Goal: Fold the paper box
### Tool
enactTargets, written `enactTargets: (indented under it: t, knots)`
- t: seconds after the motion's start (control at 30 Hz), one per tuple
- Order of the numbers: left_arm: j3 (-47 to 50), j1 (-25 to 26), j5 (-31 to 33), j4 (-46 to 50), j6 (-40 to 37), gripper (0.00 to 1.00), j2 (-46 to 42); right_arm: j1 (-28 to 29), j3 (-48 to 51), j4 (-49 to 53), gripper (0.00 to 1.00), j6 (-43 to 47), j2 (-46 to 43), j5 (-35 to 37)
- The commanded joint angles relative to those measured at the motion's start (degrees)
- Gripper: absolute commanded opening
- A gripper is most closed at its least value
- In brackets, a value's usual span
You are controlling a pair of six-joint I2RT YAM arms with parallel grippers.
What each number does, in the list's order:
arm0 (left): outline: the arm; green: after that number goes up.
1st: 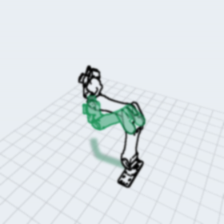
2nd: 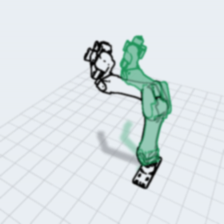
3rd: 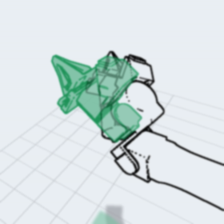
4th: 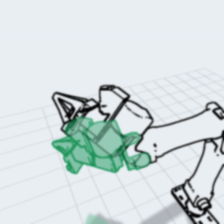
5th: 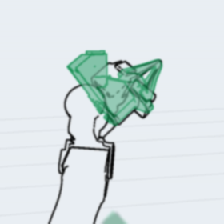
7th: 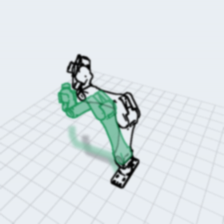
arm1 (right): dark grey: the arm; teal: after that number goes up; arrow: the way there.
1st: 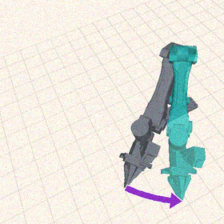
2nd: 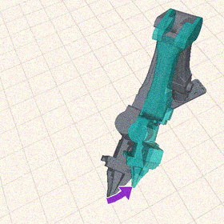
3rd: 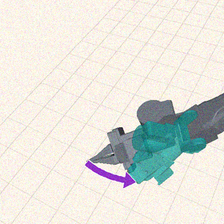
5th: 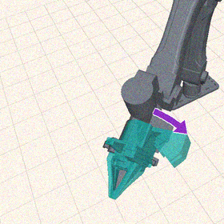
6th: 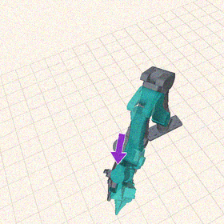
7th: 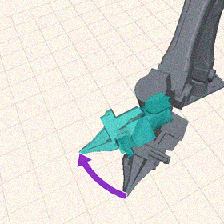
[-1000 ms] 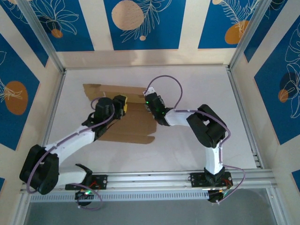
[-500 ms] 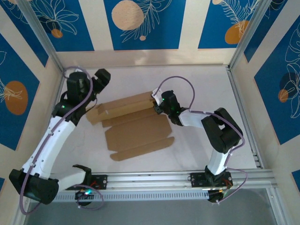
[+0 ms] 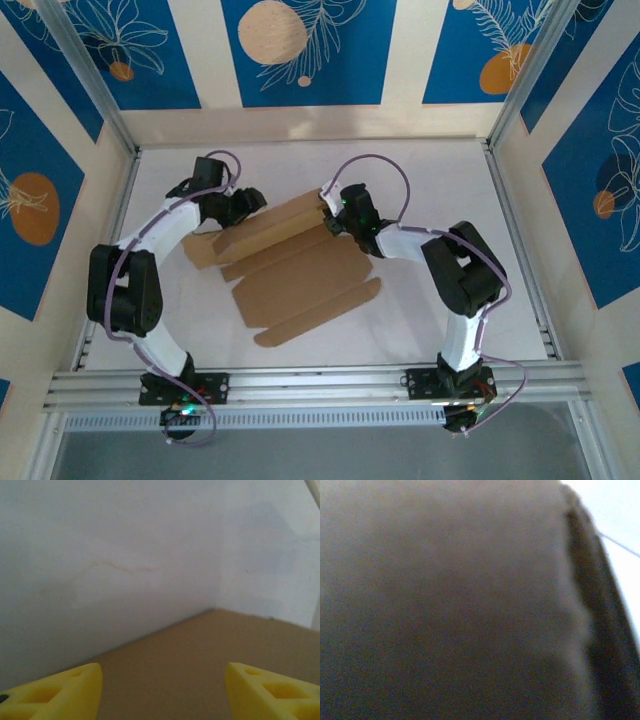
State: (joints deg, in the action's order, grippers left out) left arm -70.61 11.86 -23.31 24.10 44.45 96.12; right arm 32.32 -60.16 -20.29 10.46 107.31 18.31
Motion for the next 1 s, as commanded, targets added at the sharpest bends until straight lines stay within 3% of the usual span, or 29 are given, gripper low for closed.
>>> enactTargets:
  t: [0.0,0.23,0.6,0.63,0.83,0.97]
  knots:
    - [1.00,1.95,-10.34,-5.21,3.28,0.62,-3.05,0.86,-2.35,1.92,0.00,0.86,2.77,9.10]
    - [4.01,6.78,-13.83,-10.74,8.66,0.60,-4.23,1.39,-6.15,5.78,0.00,-4.08,5.88,17.10]
    - [7.70,10.47,-13.85,-17.64,14.79,0.59,-3.36,1.02,-10.15,10.48,0.00,-9.87,7.77,17.85]
    - [7.60,10.42,-13.40,-17.45,14.62,0.60,-3.60,0.96,-9.91,10.42,0.03,-10.17,7.57,17.34]
    - [4.10,9.86,-10.59,-11.10,10.39,0.63,-3.44,-0.20,-4.20,5.98,0.44,-6.85,3.64,11.58]
    - [2.31,9.23,-9.30,-8.64,8.32,0.63,-3.39,-3.07,0.25,4.08,0.60,-6.06,-0.58,3.65]
